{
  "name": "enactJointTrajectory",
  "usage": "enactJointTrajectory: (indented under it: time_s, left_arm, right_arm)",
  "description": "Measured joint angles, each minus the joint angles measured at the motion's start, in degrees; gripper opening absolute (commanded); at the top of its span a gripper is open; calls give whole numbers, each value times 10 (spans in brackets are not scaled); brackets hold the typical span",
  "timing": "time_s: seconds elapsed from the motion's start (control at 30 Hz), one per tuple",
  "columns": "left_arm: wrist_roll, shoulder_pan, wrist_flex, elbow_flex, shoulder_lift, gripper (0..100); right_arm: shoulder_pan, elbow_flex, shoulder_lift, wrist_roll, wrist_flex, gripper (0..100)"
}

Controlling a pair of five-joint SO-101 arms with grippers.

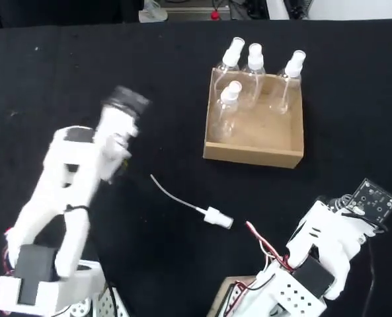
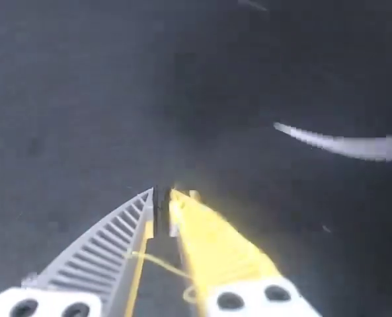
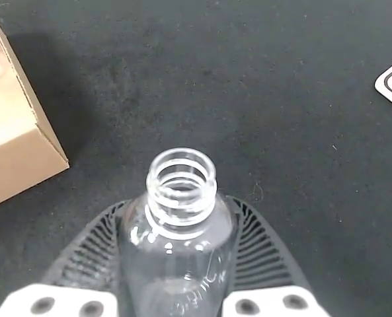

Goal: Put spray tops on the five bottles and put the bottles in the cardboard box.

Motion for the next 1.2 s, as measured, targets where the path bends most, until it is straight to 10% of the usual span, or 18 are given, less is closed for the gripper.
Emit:
enactJointTrajectory:
  time_s: [0.63,1.2]
  left_arm:
    - [-33,401,14,-2,-3,216]
    - [-106,411,-83,-77,149,252]
  right_arm:
    - [102,-33,0,81,-9,12]
    - [102,-33,0,83,-9,15]
